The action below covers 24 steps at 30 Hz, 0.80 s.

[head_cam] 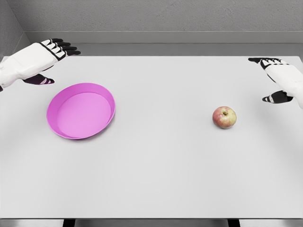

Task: Put the apple on the plate with both arms

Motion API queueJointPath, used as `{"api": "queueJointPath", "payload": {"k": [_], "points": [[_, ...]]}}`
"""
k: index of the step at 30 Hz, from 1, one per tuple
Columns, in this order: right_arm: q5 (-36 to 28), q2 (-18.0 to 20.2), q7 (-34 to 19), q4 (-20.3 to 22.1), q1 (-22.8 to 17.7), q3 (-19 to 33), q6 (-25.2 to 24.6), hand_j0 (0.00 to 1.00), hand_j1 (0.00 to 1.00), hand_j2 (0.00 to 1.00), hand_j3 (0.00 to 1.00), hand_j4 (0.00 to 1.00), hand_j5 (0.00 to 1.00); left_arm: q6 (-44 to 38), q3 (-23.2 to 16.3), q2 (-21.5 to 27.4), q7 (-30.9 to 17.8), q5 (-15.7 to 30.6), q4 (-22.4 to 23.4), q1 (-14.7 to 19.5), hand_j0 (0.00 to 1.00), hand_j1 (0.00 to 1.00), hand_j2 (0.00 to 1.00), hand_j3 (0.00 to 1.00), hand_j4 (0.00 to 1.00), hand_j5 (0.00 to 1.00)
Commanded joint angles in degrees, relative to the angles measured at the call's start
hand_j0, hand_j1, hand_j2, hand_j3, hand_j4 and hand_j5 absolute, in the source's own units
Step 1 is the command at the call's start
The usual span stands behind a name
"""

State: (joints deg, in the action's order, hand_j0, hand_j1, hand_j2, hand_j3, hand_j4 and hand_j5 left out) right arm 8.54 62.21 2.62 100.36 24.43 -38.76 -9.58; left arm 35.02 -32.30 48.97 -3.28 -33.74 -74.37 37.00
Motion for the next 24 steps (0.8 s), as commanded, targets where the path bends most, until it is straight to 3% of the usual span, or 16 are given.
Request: {"api": "queueJointPath", "payload": {"k": [1, 3, 7, 10, 12, 19, 24], "points": [[0.16, 0.11, 0.01, 0.01, -0.09, 0.00, 0.17, 1.00, 1.00, 1.00, 1.00, 1.00, 1.00, -0.02, 0.04, 0.08, 0.03, 0.26, 0.10, 0.00, 1.00, 1.00, 1.00, 1.00, 1.00, 1.00], [0.07, 0.54, 0.01, 0.01, -0.09, 0.00, 1.75, 1.00, 1.00, 1.00, 1.00, 1.00, 1.00, -0.02, 0.04, 0.08, 0.03, 0.26, 0.10, 0.00, 1.00, 1.00, 1.00, 1.00, 1.00, 1.00], [-0.02, 3.09, -1.39, 0.01, -0.18, -0.18, 9.48, 1.00, 1.00, 1.00, 1.00, 1.00, 1.00, -0.02, 0.04, 0.08, 0.12, 0.34, 0.19, 0.00, 1.00, 1.00, 1.00, 1.00, 1.00, 1.00], [0.07, 3.89, -12.45, 0.10, -0.09, 0.79, 12.03, 1.00, 1.00, 1.00, 1.00, 1.00, 1.00, -0.02, 0.04, 0.08, 0.12, 0.26, 0.19, 0.00, 1.00, 1.00, 1.00, 1.00, 1.00, 1.00], [-0.02, 4.15, -19.76, 0.10, -0.09, 2.64, 16.34, 1.00, 1.00, 1.00, 1.00, 1.00, 1.00, -0.02, 0.13, 0.16, 0.12, 0.34, 0.28, 0.00, 1.00, 1.00, 1.00, 1.00, 1.00, 1.00], [-0.02, 0.37, -20.64, 0.10, 1.40, 0.97, 18.28, 1.00, 1.00, 1.00, 1.00, 1.00, 1.00, -0.02, 0.13, 0.16, 0.03, 0.17, 0.28, 0.00, 1.00, 1.00, 1.00, 1.00, 1.00, 1.00], [-0.10, -3.23, -25.65, 0.01, 7.82, -7.38, 17.40, 1.00, 1.00, 1.00, 1.00, 1.00, 1.00, -0.02, 0.13, 0.08, 0.03, -0.45, 0.37, 0.09, 1.00, 1.00, 1.00, 1.00, 1.00, 1.00]]}}
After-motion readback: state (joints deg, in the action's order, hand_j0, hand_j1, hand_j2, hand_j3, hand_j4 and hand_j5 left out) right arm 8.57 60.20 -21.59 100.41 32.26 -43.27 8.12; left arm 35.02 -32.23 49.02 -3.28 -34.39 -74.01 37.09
